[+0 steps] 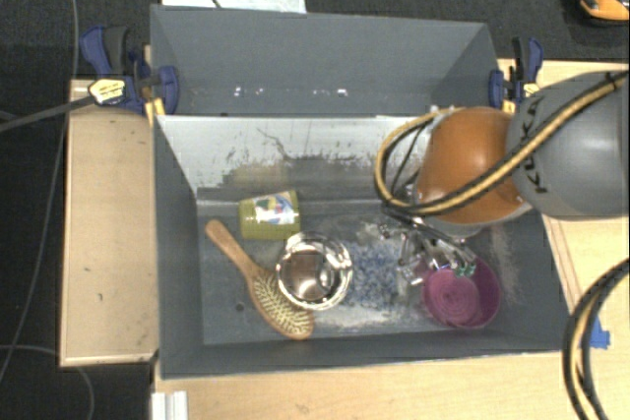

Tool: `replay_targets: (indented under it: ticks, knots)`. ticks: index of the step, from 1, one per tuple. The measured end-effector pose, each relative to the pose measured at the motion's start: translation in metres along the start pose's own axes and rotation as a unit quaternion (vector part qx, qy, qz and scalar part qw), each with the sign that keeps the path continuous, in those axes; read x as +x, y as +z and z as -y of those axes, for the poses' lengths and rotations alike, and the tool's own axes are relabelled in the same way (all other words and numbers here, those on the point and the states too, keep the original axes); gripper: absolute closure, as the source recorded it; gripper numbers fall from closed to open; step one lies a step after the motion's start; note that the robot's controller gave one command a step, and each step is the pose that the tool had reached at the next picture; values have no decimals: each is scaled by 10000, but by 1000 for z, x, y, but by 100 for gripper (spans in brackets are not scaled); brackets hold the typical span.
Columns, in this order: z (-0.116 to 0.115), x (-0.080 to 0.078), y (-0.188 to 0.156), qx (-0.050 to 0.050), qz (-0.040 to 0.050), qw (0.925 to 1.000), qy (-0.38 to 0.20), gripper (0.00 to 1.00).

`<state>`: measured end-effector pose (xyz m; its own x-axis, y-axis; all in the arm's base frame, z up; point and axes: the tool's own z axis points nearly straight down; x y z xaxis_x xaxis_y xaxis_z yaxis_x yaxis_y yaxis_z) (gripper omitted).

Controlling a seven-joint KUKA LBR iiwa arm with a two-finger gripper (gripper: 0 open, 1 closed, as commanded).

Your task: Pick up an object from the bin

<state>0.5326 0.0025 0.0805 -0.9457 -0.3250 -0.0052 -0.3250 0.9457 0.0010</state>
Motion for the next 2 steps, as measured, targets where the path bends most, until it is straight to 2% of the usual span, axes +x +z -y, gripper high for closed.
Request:
replay_targets:
  ticks: [1,2]
  knots:
    - [24,38,6,-4,9,9716,-2366,100]
    - [29,47,7,-5,7,9429,-3332,100]
